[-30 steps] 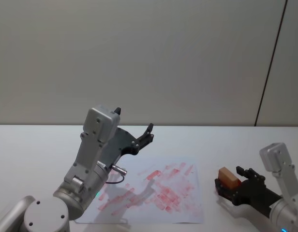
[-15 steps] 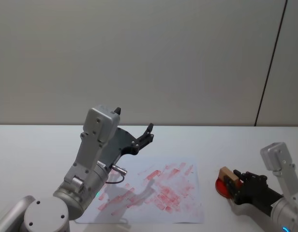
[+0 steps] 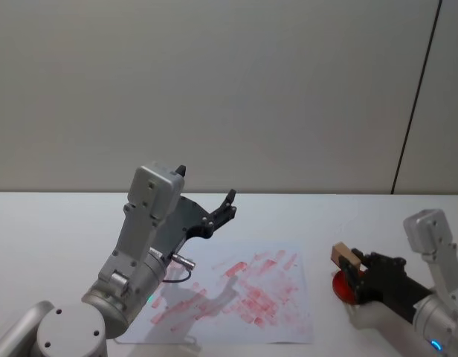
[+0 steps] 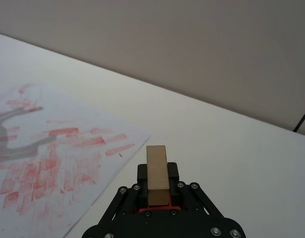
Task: Use the one hand to pick up the stamp and affix it onto the A4 paper.
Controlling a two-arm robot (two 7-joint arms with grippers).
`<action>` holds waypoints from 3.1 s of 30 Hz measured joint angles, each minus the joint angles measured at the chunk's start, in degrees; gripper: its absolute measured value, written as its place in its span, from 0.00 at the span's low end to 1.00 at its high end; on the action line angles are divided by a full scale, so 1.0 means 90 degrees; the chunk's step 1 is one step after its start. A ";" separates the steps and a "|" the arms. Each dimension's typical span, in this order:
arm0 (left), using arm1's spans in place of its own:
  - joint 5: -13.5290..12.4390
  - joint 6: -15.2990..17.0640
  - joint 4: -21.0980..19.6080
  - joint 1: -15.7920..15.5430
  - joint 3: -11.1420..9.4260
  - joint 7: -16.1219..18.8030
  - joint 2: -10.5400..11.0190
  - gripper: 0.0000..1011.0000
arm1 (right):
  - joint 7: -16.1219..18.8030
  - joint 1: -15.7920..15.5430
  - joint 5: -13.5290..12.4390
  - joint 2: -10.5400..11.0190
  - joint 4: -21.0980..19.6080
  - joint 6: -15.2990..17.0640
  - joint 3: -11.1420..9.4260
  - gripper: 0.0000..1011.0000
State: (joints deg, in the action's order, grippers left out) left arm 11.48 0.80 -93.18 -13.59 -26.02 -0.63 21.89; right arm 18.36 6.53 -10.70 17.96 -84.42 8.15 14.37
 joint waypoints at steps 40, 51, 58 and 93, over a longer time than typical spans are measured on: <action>0.0000 0.0000 0.0000 0.0000 0.0000 0.0000 0.0000 0.99 | 0.0416 -0.0046 0.0436 -0.0371 -0.0104 0.0062 0.0549 0.21; 0.0000 0.0000 0.0000 0.0000 0.0000 0.0000 0.0000 0.99 | 0.0438 -0.0039 0.0568 -0.0381 -0.0034 0.0160 0.0593 0.21; 0.0000 0.0000 0.0000 0.0000 0.0000 0.0000 0.0000 0.99 | 0.0489 -0.0029 0.0658 -0.0372 -0.0001 0.0257 0.0610 0.21; 0.0000 0.0000 0.0000 0.0000 0.0000 0.0000 0.0000 0.99 | 0.0286 0.0027 0.0122 -0.0319 -0.0157 -0.0045 0.0452 0.21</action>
State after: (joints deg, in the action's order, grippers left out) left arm 11.48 0.80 -93.18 -13.59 -26.02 -0.63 21.89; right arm 20.93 6.78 -9.60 15.09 -85.83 7.74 18.44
